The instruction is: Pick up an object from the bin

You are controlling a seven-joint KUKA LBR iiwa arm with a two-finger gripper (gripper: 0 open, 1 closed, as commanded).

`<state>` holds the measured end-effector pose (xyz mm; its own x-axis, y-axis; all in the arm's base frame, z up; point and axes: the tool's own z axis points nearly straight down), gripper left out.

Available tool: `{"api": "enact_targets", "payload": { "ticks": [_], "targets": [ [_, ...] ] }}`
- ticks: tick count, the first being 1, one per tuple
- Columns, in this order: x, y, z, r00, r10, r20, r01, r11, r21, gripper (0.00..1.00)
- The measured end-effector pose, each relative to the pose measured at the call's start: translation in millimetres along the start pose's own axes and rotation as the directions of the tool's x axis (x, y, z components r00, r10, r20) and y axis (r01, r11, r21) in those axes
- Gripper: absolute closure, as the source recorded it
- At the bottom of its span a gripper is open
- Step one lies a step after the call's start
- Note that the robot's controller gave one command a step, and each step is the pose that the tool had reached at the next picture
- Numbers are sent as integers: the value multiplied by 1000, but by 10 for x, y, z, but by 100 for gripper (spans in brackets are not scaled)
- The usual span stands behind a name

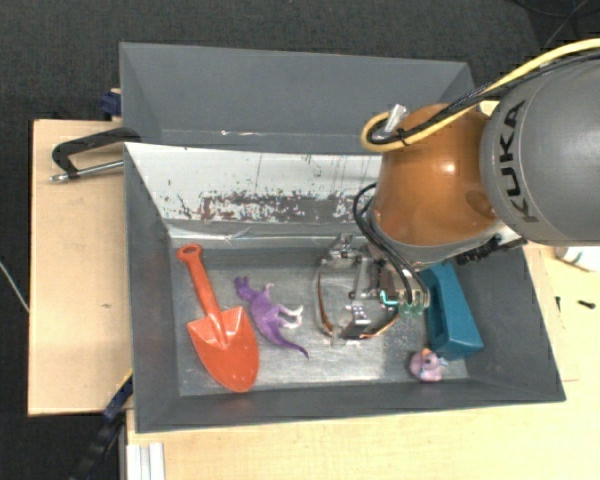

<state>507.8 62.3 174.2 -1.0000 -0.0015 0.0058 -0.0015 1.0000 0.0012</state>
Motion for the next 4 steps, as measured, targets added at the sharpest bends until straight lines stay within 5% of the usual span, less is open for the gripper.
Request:
{"api": "enact_targets", "payload": {
  "ticks": [1, 2, 3, 4],
  "targets": [
    [-18, -2, -37, 1000, 1, 8, -1, 1000, -1, 0],
    [-29, 317, 388, 1000, -27, 15, 27, 1000, 0, 0],
    [-265, 522, 991, 1000, -1, 10, 1, 1000, -3, 100],
    [-265, 522, 990, 1000, -1, 10, 1, 1000, -3, 100]
  ]
}}
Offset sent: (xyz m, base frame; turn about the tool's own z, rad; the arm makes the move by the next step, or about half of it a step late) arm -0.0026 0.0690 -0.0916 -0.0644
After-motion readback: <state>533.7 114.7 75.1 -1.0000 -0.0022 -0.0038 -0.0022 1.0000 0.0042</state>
